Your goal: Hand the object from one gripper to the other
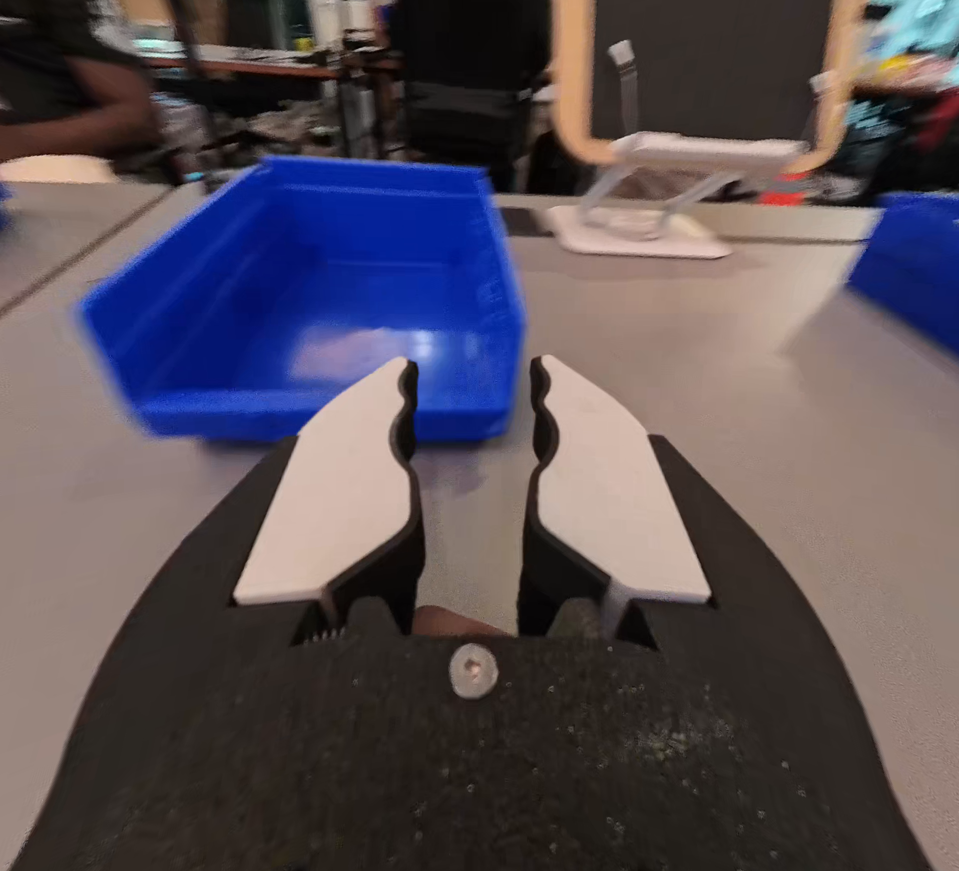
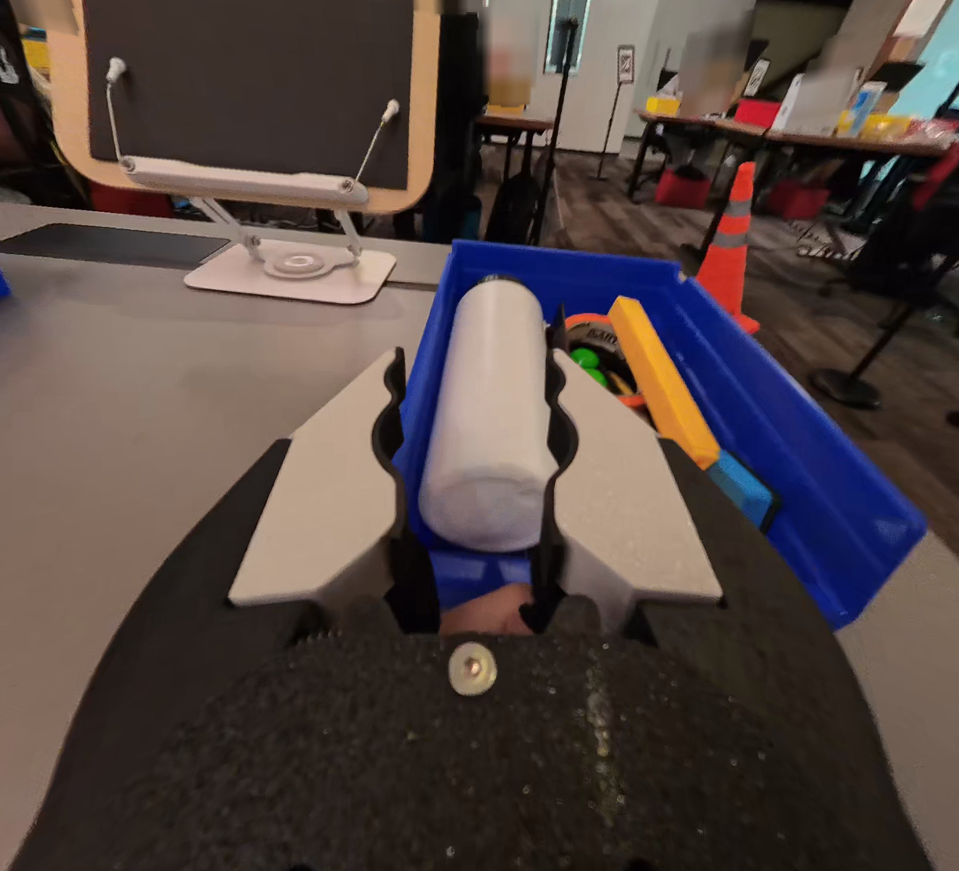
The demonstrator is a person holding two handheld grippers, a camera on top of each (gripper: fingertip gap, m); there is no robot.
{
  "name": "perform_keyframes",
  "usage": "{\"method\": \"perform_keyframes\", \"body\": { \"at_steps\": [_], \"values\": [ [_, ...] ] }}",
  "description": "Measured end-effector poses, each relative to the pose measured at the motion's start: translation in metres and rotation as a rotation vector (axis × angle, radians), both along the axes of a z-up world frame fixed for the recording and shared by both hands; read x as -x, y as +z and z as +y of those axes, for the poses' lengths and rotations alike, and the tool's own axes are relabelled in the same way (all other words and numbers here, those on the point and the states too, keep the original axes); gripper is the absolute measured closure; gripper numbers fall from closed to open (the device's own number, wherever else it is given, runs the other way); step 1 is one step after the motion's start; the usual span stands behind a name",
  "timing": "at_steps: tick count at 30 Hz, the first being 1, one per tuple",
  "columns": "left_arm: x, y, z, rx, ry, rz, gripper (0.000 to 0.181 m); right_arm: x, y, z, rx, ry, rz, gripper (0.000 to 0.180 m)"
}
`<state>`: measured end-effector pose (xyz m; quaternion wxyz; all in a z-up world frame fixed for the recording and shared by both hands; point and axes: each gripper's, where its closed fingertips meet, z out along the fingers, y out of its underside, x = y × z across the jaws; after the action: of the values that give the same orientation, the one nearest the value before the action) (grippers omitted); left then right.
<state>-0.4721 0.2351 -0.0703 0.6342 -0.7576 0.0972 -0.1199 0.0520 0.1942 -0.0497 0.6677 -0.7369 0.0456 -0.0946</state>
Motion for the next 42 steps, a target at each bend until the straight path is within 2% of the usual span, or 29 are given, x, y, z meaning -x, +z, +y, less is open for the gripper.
{"method": "perform_keyframes", "body": {
  "at_steps": [7, 10, 13, 18, 24, 30, 34, 42],
  "values": [
    [0.087, -0.02, 0.027, 0.054, 0.2, 0.216, 0.138, -0.023, -0.02, 0.006, 0.058, -0.022, -0.032, 0.127],
    [0.084, -0.029, 0.029, 0.102, 0.179, 0.167, 0.139, -0.034, -0.041, 0.013, 0.102, -0.03, -0.003, 0.128],
    [0.073, -0.037, 0.028, 0.156, 0.126, 0.132, 0.139, -0.036, -0.041, 0.014, 0.084, -0.015, 0.055, 0.129],
    [0.06, -0.041, 0.025, 0.173, 0.081, 0.145, 0.139, -0.032, -0.025, 0.006, 0.052, -0.008, 0.029, 0.129],
    [0.05, -0.025, 0.019, 0.092, 0.04, 0.156, 0.139, -0.037, -0.006, -0.004, -0.026, 0.004, 0.059, 0.129],
    [0.065, -0.022, 0.03, 0.07, 0.074, 0.134, 0.141, -0.051, -0.007, -0.005, -0.06, 0.035, 0.111, 0.129],
    [0.07, -0.034, 0.04, 0.15, 0.065, 0.041, 0.14, -0.075, -0.015, -0.01, -0.075, -0.06, 0.131, 0.129],
    [0.084, -0.045, 0.051, 0.163, 0.164, 0.019, 0.14, -0.062, -0.032, -0.017, 0.136, 0.004, -0.009, 0.128]
  ]
}}
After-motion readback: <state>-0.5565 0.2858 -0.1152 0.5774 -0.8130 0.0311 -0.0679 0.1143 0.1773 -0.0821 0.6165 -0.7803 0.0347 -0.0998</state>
